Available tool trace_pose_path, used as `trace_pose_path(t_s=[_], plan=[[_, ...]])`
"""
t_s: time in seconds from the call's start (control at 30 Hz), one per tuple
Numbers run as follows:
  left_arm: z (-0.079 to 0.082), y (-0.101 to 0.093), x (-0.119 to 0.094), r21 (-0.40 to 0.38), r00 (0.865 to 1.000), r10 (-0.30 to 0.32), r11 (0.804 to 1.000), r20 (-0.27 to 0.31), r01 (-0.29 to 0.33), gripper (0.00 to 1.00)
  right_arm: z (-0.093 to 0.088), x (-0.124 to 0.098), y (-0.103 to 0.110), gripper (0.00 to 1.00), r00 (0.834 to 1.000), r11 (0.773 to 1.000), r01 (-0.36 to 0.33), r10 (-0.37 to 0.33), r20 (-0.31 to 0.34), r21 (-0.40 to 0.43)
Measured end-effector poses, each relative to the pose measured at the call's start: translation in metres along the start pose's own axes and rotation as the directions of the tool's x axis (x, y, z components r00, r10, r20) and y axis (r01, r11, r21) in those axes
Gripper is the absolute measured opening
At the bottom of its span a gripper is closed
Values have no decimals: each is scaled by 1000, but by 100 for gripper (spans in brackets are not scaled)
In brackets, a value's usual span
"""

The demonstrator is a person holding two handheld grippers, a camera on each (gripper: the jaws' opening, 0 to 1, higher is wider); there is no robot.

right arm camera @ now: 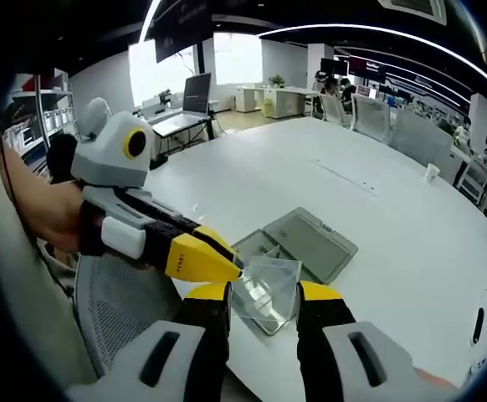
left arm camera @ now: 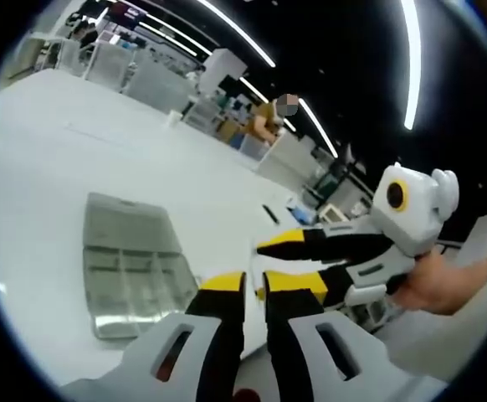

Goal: Insert the divider into the dual guide fixture by aligning both edges with the guide slots and pushing it downward to the bottom, including one-sided entry, uneven engagement, binding, and posture correction.

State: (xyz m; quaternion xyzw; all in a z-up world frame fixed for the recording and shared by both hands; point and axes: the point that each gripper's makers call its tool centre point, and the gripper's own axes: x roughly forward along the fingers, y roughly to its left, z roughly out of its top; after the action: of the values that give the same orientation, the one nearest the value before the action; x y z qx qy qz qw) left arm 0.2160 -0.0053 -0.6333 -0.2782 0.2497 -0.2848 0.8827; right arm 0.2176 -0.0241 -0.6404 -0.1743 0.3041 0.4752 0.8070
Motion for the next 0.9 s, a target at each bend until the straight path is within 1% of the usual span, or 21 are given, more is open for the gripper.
trace_pose_path(t_s=[0.1, 0.27, 0.6, 0.9], plan=[[3, 1, -1, -10, 1000, 3, 1000, 11, -2, 0, 0, 1, 0, 26, 1000, 1000, -1, 1, 0, 2], [1, 0, 0, -18, 1000, 0, 1000, 9, 1, 0, 2, 0, 1, 26, 1000, 1000, 1, -1, 11, 6], [1, 0, -1, -28, 1000, -6, 1000, 7, 6, 0, 2, 0, 2, 26, 1000, 1000, 4, -4, 11, -3], [-2, 0, -3, -64, 1000, -17, 998, -1, 17, 0, 0, 0, 4, 27, 1000, 1000, -2, 2, 6, -24]])
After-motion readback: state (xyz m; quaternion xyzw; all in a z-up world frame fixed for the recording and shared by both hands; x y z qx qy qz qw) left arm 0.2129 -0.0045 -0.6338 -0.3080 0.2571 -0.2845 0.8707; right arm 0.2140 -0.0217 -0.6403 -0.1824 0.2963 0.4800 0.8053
